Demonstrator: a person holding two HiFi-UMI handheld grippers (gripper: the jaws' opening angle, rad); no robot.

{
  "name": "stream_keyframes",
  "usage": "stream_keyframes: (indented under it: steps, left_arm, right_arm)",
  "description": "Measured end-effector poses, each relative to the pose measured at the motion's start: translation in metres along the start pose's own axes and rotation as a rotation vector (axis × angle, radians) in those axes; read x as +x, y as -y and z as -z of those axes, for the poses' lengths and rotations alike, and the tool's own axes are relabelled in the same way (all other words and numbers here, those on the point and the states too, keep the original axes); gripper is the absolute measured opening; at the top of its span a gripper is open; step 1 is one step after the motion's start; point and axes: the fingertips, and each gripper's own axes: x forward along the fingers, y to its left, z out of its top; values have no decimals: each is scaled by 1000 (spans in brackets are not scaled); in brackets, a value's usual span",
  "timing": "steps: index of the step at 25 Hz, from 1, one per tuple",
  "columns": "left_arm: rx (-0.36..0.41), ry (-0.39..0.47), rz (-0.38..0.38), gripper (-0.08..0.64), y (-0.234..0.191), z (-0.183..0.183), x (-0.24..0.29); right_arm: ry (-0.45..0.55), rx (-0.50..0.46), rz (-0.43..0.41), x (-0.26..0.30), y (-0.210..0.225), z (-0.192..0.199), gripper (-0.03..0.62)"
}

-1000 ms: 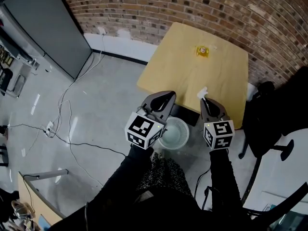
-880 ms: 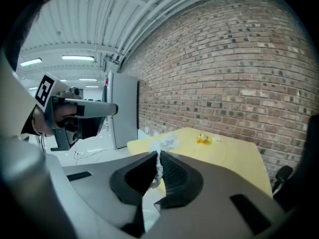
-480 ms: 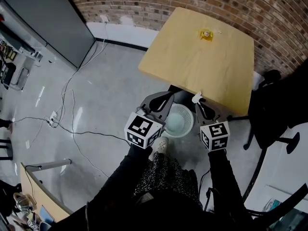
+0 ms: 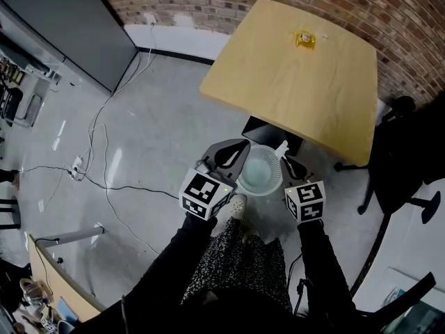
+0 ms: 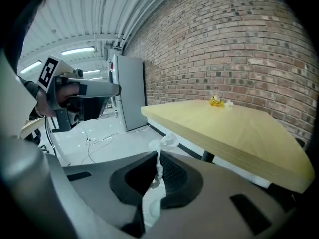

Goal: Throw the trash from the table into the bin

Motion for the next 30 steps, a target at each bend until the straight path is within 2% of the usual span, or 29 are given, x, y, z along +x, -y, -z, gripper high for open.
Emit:
stream_keyframes:
  steps: [9, 15, 30]
  left_arm:
    - [5, -26, 39, 0, 1, 51, 11]
    - [12, -36, 106, 0, 11, 86, 31]
    - [20, -85, 145, 0, 11, 152, 72]
  right_arm:
    - [-42, 49, 21, 25, -1, 50, 23]
    - [-64, 68, 23, 38, 3, 79, 23]
    - [-117, 127, 15, 75, 6, 139, 23]
